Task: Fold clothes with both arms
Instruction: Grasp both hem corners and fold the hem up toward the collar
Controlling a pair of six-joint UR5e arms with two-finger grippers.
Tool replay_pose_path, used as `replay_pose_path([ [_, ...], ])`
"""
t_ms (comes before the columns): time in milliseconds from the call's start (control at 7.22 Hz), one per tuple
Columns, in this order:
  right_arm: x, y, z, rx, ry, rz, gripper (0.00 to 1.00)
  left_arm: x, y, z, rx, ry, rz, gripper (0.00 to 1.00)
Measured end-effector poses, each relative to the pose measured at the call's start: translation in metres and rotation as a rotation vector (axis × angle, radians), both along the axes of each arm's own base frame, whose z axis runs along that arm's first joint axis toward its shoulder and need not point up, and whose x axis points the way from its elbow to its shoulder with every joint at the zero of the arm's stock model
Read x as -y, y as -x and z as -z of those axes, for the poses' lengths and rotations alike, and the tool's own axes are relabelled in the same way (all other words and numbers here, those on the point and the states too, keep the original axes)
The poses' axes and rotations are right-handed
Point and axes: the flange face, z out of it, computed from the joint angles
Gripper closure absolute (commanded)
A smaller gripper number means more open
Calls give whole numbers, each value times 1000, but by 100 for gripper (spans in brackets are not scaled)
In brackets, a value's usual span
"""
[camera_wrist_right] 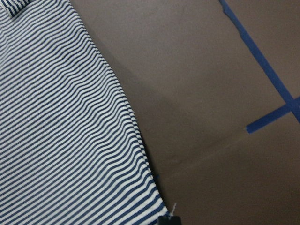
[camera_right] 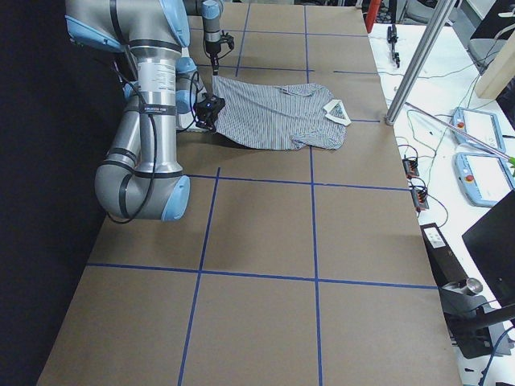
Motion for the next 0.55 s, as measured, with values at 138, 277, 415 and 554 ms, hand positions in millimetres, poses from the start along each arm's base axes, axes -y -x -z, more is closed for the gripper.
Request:
replay_pose_path([
  [138,22,-4,9,10,-39,-15,100,31,9,8,-12,-36,41,100],
  [277,57,0,18,8,-88,-37,100,81,14,19,-20,-106,93,100],
  [415,106,13,21,-17,-119,-59,100,142,7,20,10,-173,151,100],
  [554,161,31,21,-59,-140,-77,100,197,-2,11,50,-219,194,100],
])
